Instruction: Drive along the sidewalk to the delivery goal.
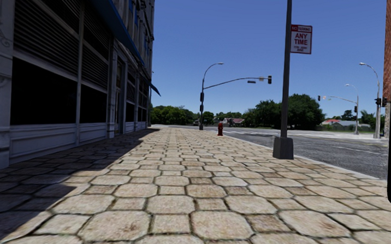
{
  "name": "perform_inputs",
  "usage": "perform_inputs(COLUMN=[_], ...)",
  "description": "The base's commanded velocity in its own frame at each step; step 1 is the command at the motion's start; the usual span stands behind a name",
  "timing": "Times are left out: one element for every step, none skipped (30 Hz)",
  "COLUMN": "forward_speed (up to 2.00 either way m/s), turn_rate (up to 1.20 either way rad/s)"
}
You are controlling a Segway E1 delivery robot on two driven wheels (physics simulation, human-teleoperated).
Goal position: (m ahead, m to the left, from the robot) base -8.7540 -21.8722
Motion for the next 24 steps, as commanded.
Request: perform_inputs(forward_speed=[2.0,2.0,2.0,2.0,2.0,2.0,2.0,2.0,2.0,2.0,2.0,2.0,2.0,2.0,2.0,2.0,2.0,2.0,2.0,2.0,2.0,2.0,2.0,2.0], turn_rate=[0.0,0.0,0.0,0.0,0.0,0.0,0.0,0.0,0.0,0.0,0.0,0.0,0.0,0.0,0.0,0.0,0.0,0.0,0.0,0.0,0.0,0.0,0.0,0.0])
